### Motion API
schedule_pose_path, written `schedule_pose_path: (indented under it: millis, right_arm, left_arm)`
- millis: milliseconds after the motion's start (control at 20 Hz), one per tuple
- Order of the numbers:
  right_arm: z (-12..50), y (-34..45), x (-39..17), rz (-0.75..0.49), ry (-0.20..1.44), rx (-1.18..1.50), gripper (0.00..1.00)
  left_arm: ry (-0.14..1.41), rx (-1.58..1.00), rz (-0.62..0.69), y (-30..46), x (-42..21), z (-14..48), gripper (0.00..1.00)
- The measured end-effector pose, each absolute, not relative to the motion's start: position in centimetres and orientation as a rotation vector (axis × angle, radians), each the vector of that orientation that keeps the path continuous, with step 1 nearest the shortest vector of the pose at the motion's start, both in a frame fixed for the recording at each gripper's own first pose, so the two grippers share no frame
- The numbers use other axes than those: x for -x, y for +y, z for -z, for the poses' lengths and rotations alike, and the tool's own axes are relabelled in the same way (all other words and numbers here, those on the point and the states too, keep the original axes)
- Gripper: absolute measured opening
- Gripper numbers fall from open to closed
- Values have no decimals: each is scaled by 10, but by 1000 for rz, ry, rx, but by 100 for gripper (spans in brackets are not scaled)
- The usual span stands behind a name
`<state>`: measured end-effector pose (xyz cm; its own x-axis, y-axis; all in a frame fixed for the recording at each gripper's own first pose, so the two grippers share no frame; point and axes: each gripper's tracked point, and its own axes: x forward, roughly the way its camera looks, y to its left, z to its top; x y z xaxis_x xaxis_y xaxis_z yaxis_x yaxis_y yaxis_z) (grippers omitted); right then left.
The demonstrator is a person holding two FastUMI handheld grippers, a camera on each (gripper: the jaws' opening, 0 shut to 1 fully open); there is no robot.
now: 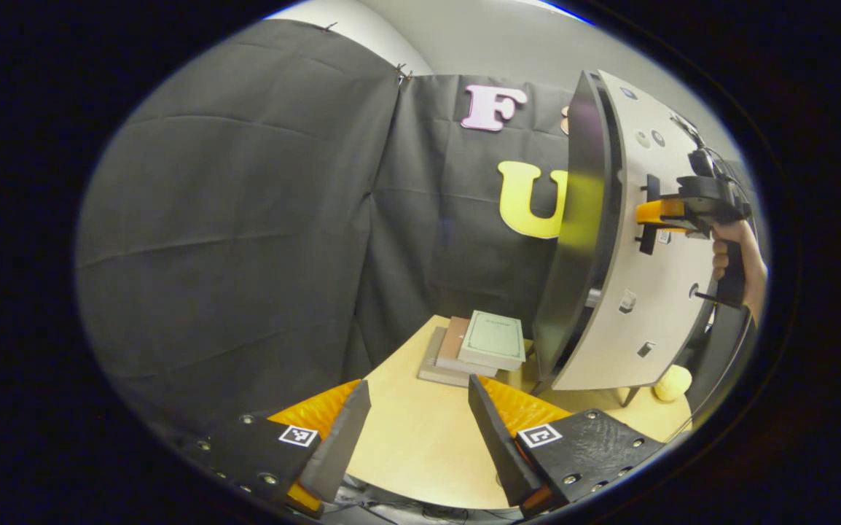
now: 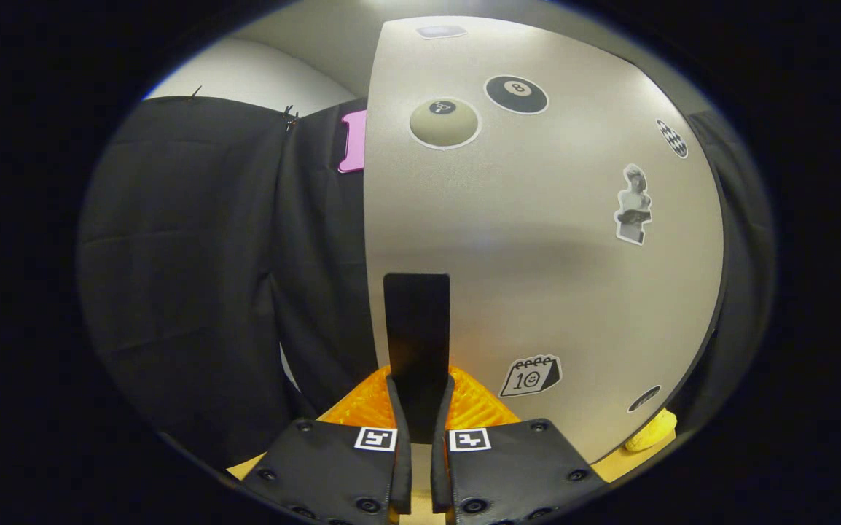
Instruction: Open the cabinet door with the right hand, grasp the bottle in the cabinet with the left hand and place it on the coaster, then close the cabinet door with the right hand.
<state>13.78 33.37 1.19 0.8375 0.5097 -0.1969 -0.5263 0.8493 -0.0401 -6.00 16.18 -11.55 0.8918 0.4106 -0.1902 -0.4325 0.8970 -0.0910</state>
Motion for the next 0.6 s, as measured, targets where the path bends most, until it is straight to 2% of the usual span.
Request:
schedule_pose_path:
  millis: [600]
  right_arm:
    - [-15, 325, -135, -657, 188, 71, 12]
  left_arm:
    - [163, 111, -421, 120, 84, 114, 84]
